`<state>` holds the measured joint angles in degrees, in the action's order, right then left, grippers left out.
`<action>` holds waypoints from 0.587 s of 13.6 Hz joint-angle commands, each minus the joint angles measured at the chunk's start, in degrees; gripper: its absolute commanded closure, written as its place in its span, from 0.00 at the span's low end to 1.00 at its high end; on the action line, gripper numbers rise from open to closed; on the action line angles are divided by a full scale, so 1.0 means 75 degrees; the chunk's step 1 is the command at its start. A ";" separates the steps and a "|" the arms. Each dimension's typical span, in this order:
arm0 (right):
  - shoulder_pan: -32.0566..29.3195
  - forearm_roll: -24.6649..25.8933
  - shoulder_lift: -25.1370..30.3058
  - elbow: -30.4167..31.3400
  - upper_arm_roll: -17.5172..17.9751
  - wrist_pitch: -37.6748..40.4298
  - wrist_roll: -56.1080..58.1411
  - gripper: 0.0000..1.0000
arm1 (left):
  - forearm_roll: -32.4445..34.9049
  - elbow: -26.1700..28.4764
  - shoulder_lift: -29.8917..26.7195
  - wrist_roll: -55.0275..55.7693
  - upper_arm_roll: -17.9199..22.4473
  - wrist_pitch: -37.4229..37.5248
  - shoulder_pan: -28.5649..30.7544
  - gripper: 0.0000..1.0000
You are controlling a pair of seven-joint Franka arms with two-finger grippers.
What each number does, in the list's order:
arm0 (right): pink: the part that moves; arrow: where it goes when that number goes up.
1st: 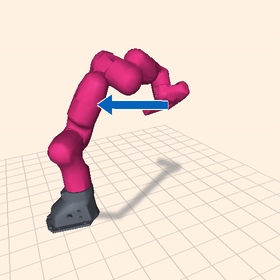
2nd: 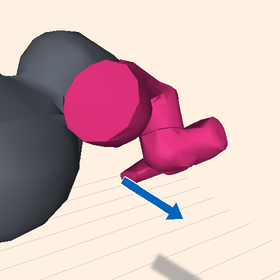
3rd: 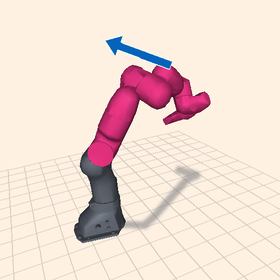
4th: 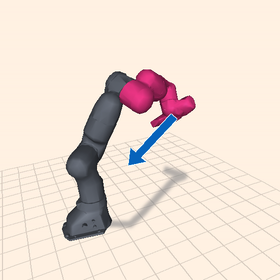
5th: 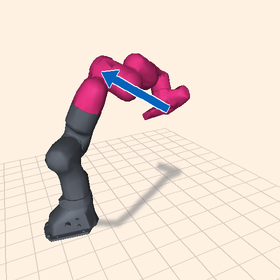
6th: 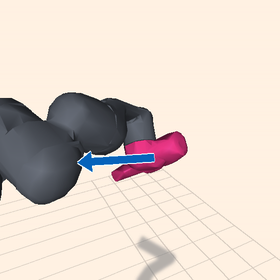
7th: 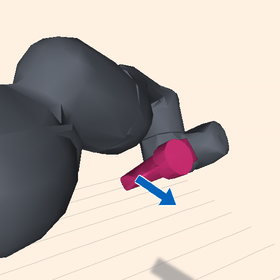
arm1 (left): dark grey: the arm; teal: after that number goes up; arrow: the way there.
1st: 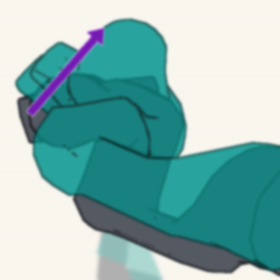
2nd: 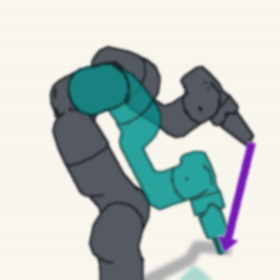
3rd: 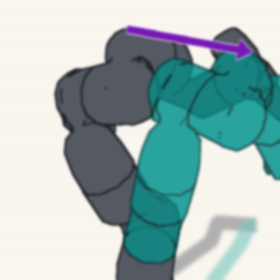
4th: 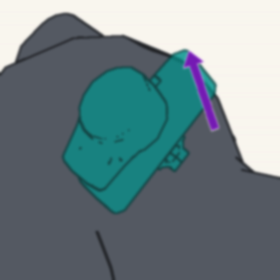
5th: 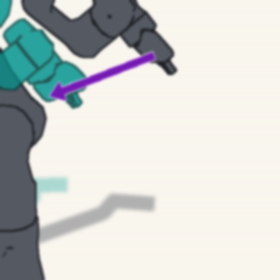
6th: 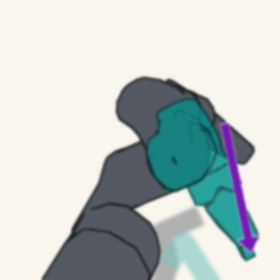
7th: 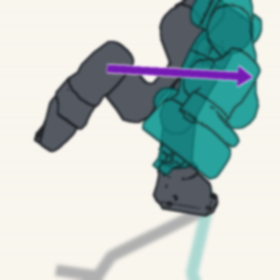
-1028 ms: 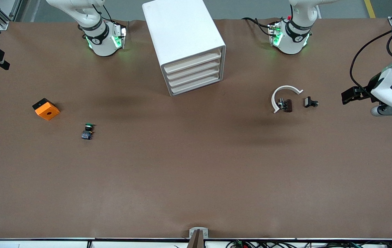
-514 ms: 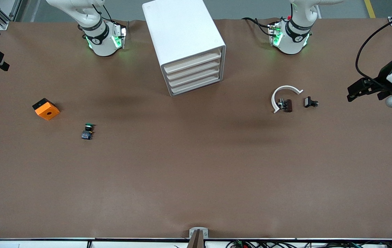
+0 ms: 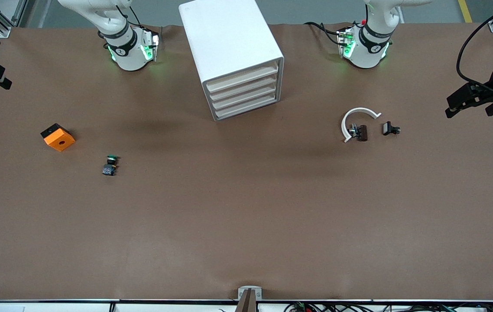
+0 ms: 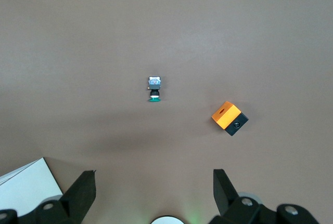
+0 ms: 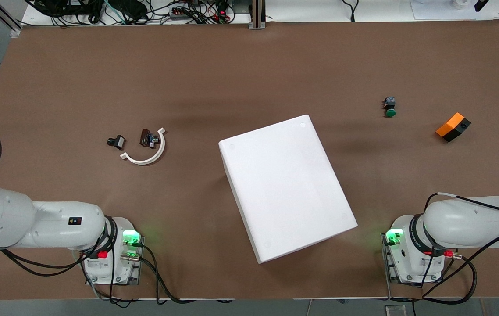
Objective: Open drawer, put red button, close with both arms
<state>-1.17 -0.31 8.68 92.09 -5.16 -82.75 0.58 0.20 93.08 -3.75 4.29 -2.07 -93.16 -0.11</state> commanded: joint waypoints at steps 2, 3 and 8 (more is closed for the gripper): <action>-0.0055 -0.0053 0.0015 -0.0068 0.0020 0.0053 -0.0031 0.00 | -0.0073 0.0667 -0.0543 0.0002 0.0007 -0.0329 0.0003 0.00; -0.0043 -0.0053 0.0015 -0.0068 0.0020 0.0053 -0.0008 0.00 | -0.0050 0.0656 -0.0543 0.0002 0.0007 -0.0282 -0.0009 0.00; 0.0015 -0.0065 0.0015 -0.0080 0.0055 -0.0134 0.0016 0.00 | -0.0096 0.0421 -0.0532 0.0049 0.0030 0.0081 0.0002 0.00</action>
<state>-1.15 -0.38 8.68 92.09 -4.89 -83.45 0.62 0.19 96.10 -6.74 4.37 -2.07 -93.83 -0.09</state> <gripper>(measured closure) 0.000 0.000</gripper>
